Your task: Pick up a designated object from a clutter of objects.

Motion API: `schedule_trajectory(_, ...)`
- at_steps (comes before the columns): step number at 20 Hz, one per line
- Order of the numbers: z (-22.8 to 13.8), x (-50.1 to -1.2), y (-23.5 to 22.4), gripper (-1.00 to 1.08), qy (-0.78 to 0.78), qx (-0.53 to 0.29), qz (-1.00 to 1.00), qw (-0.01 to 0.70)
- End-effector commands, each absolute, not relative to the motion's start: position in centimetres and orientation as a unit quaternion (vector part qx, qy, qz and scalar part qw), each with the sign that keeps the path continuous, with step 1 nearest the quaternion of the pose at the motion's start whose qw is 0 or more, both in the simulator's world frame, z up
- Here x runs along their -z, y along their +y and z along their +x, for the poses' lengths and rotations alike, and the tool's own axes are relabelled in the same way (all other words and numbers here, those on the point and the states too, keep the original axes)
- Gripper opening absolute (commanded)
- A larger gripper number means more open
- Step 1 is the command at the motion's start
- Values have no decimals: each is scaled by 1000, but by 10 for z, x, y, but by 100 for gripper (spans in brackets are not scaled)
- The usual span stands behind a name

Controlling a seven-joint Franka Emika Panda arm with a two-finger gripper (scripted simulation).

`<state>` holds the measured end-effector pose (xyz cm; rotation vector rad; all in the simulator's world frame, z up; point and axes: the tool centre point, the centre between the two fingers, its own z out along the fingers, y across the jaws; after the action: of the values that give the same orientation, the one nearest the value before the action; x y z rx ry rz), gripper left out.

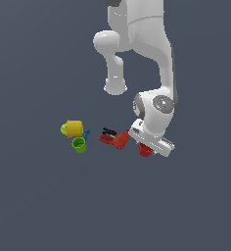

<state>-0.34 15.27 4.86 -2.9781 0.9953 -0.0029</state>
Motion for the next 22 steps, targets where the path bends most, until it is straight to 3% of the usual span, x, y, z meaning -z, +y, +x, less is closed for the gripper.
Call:
schedule_trajectory(1, -4, -47, 152, -100, 317, 0, -948, 0)
schedule_trajectory(11, 1, -72, 156, -100, 317, 1, -948, 1)
schedule_trajectory(22, 18, -159, 169, -100, 317, 1, -948, 1)
